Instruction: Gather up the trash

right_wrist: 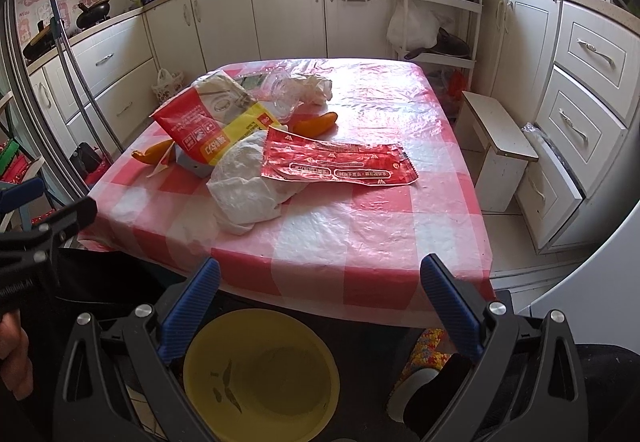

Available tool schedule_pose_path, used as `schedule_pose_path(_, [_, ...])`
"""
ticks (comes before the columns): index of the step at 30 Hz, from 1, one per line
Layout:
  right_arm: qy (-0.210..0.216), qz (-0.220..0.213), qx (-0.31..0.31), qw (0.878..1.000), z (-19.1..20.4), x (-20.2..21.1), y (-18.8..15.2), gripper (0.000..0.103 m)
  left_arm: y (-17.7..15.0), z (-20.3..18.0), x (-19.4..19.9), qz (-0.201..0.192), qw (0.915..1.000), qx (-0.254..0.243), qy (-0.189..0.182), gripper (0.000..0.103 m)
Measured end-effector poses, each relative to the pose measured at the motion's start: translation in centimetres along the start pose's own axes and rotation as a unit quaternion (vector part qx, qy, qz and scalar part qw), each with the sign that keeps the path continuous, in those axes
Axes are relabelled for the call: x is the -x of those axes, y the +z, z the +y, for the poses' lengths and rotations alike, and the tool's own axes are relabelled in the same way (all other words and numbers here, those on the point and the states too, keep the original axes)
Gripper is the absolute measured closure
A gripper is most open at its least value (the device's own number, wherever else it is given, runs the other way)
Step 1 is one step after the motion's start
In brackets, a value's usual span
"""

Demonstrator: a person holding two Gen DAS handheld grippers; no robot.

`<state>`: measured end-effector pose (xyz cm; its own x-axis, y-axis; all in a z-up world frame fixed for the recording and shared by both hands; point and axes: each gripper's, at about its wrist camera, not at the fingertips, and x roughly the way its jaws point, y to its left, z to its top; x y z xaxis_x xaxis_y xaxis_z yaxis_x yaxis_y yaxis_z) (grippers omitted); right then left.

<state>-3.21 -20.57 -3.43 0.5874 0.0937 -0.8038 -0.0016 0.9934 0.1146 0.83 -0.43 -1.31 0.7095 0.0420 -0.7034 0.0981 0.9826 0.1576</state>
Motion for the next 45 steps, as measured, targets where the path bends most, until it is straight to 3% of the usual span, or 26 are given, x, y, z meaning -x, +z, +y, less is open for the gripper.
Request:
schedule_pose_path(12, [0.012, 0.0, 0.001, 1.0, 0.1, -0.1, -0.2, 0.007, 3.6, 0.8, -1.1, -0.037, 0.9987, 0.023, -0.026, 0.007])
schedule_pose_path(19, [0.016, 0.003, 0.002, 1.0, 0.1, -0.6, -0.2, 0.007, 7.0, 0.6, -5.0, -0.015, 0.9931, 0.079, -0.085, 0.007])
schedule_pose_path(23, [0.014, 0.008, 0.004, 1.0, -0.1, -0.9, -0.3, 0.007, 8.6, 0.0, -7.5, -0.01, 0.9917, 0.094, -0.088, 0.01])
schedule_pose_path(27, [0.006, 0.008, 0.006, 1.0, -0.6, -1.1, -0.1, 0.007, 9.8, -0.1, -10.1, 0.015, 0.9876, 0.109, -0.111, 0.043])
schedule_pose_path(30, [-0.003, 0.009, 0.018, 1.0, -1.2, -1.2, 0.6, 0.007, 10.1, -0.4, -11.9, 0.042, 0.9843, 0.107, -0.134, 0.083])
schedule_pose_path(31, [-0.005, 0.01, 0.026, 1.0, -1.4, -1.2, 0.9, 0.007, 10.0, -0.3, -12.3, 0.046, 0.9819, 0.11, -0.147, 0.09])
schedule_pose_path(36, [-0.022, 0.016, 0.134, 0.991, -1.1, -2.6, 3.8, 0.007, 10.4, 0.5, -11.1, 0.015, 0.9759, 0.115, -0.185, 0.094])
schedule_pose_path(40, [-0.029, 0.042, 0.26, 0.964, -0.3, -6.1, 5.1, 0.007, 10.8, 1.6, -9.5, -0.007, 0.9703, 0.124, -0.208, 0.094])
schedule_pose_path(42, [-0.014, 0.063, 0.284, 0.957, -0.5, -7.7, 5.4, 0.007, 10.8, 2.4, -8.5, -0.02, 0.9672, 0.129, -0.218, 0.094])
schedule_pose_path(45, [0.016, 0.076, 0.279, 0.957, -1.2, -9.3, 6.3, 0.007, 10.7, 3.4, -7.0, -0.033, 0.9647, 0.129, -0.227, 0.094])
